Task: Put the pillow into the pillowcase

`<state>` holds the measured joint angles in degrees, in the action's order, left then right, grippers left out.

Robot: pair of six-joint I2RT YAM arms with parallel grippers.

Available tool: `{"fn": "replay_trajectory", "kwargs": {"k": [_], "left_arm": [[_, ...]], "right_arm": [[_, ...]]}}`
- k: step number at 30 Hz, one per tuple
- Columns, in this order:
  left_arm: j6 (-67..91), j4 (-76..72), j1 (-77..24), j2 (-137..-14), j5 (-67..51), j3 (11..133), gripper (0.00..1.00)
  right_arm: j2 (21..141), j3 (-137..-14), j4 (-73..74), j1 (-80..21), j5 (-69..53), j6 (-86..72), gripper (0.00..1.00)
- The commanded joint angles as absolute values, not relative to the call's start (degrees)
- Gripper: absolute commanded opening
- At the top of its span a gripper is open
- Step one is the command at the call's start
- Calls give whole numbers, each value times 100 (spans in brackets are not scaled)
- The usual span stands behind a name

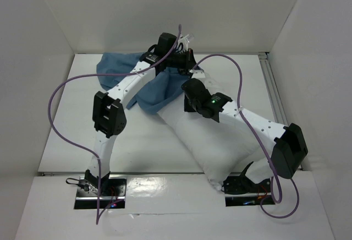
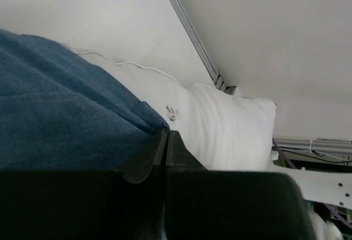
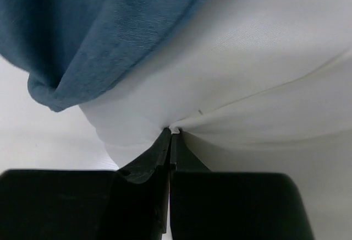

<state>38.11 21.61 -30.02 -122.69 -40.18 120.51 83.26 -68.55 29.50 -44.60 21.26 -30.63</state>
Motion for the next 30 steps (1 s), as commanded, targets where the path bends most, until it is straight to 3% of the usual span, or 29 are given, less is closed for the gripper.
{"fn": "replay_trajectory", "kwargs": {"k": [1,4,5,7,9,11,12,14,21,25,30], "left_arm": [[3720,2959,-3226,-12735,-4351,12786,14],[3148,3550,-3226,-12385,-3684,12973,58],[3025,3603,-3226,-12210,-3395,12860,82],[2656,3787,-3226,-11700,-3078,12806,100],[2471,3866,-3226,-11348,-2647,12632,100],[2303,3867,-3173,-10797,-2122,12490,100],[2207,3867,-3173,-10610,-1935,12402,100],[2083,3867,-3103,-10259,-1584,12016,100],[2144,3815,-2769,-8598,235,9522,100],[2539,3333,-2707,-7657,501,7083,99],[3154,2130,-3066,-6997,913,5162,93]], "right_arm": [[8244,-6724,2399,-4482,2136,-3226,0],[8113,-6662,2461,-4482,2381,-3112,0],[8060,-6662,2539,-4482,2382,-3111,0],[8060,-6609,2592,-4290,2382,-2910,0],[8060,-6757,2759,-4211,2320,-2787,0],[8121,-6969,3057,-4157,2320,-2637,45],[8121,-7074,3128,-4157,2320,-2567,60],[8174,-7399,3243,-4157,2172,-2391,82],[8595,-8410,4042,-4508,2363,-2021,95],[8920,-8543,4455,-5009,3022,-2143,98],[8825,-8096,4544,-5133,3366,-2495,99]]}}
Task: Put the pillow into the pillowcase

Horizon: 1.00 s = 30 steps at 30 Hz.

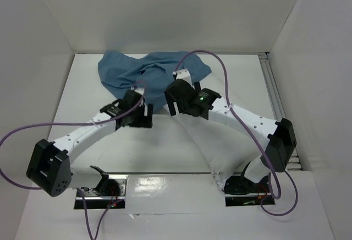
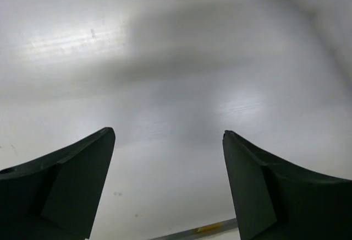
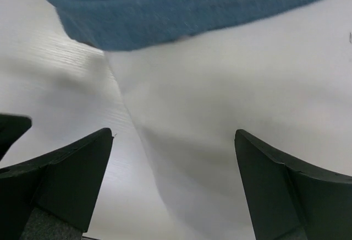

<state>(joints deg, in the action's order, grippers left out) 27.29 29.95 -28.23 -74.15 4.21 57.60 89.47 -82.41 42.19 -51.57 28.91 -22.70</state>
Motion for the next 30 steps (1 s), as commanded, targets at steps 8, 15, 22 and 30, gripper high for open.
{"fn": "replay_trajectory", "kwargs": {"k": [8,15,22,30], "left_arm": [[3524,1179,-3454,-8347,2205,4868,95],[3569,-314,-3401,-9325,2461,4799,93],[3007,-1097,-3287,-9580,2874,4975,86],[2689,-1479,-3121,-9834,2689,5035,74]], "right_arm": [[8430,-8024,4430,-5028,2884,-2742,99],[8200,-7911,4632,-4782,2628,-2742,99],[7876,-7857,4948,-4676,2646,-2742,99],[7875,-7805,5001,-4623,2698,-2795,99]]}}
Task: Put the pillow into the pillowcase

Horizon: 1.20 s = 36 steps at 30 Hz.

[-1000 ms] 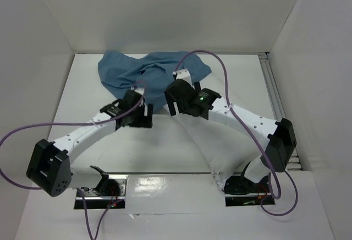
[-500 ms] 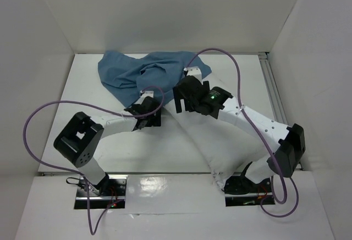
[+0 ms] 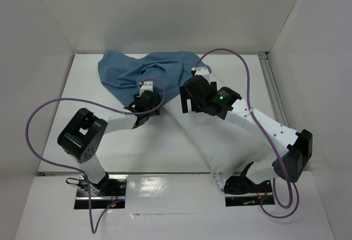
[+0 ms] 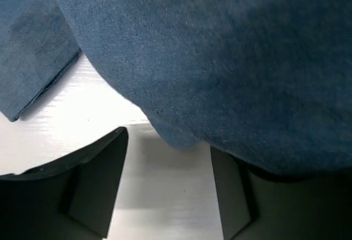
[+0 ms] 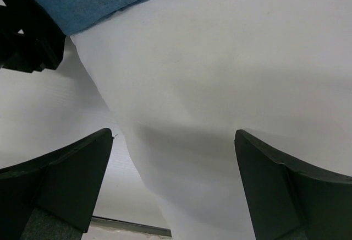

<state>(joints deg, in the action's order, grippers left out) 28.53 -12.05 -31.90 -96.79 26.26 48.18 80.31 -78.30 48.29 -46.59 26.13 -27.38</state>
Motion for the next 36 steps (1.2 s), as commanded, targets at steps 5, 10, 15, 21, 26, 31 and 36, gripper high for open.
{"fn": "replay_trajectory", "kwargs": {"k": [5,10,15,21,26,31,36], "left_arm": [[3005,-880,-3067,-10028,2628,5457,35],[3137,-133,-2962,-10195,2505,5968,0],[3138,-158,-3023,-9652,2076,5705,0],[3076,17,-3366,-8878,1251,5520,0],[3146,-167,-3524,-8394,274,6255,0],[3076,273,-3823,-8482,-666,8094,0],[3549,-158,-3894,-8130,-625,6981,0]], "right_arm": [[7927,-7805,5316,-4623,2392,-2418,99],[8190,-7918,5721,-4623,1811,-2074,99],[8323,-7630,5653,-4623,2118,-2452,99],[8911,-6987,4387,-4176,2435,-2647,33],[9632,-9364,4307,-3508,2768,-1856,0],[9932,-11565,4948,-3471,2865,-1529,0],[9546,-9185,4124,-3612,2156,-2037,0]]}}
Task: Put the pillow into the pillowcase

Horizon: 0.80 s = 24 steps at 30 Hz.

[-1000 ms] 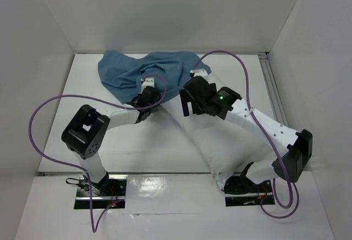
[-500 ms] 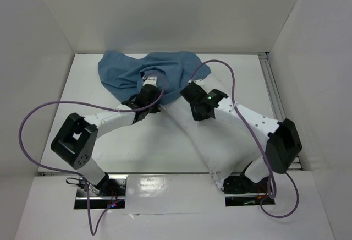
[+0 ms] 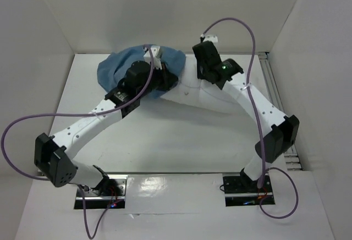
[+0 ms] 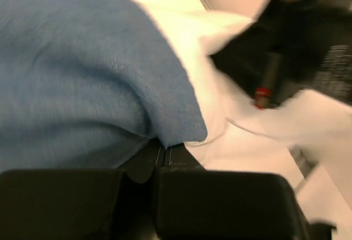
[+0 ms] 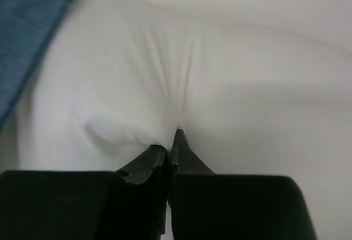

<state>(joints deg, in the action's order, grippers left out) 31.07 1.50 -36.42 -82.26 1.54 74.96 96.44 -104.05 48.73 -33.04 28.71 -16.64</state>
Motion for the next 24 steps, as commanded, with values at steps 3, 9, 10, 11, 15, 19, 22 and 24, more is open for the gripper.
{"fn": "replay_trajectory", "kwargs": {"k": [3,9,10,11,15,19,22,24], "left_arm": [[3691,62,-3823,-8429,-870,6663,0],[3692,446,-3981,-7745,-845,6363,0],[3691,527,-3981,-7665,-765,6415,0],[3630,684,-3981,-7534,-625,6477,0],[3498,896,-3981,-7479,-431,6635,0],[3445,1028,-3929,-7751,-378,6785,0],[3393,1378,-3929,-7884,-598,6899,0],[3296,1922,-3929,-7736,-319,7013,11]], "right_arm": [[9483,-8011,3508,-3674,1794,-2564,0],[9536,-7585,2927,-3981,1222,-3190,0],[9536,-7637,2927,-3981,1222,-3295,0],[9484,-7725,2875,-4042,1222,-3348,0],[9300,-7918,2874,-4113,1222,-3568,0],[9132,-7919,2567,-4236,1056,-3516,0],[9132,-8085,3127,-4236,1290,-3367,3],[8957,-8086,3672,-4289,1607,-3305,42]]}}
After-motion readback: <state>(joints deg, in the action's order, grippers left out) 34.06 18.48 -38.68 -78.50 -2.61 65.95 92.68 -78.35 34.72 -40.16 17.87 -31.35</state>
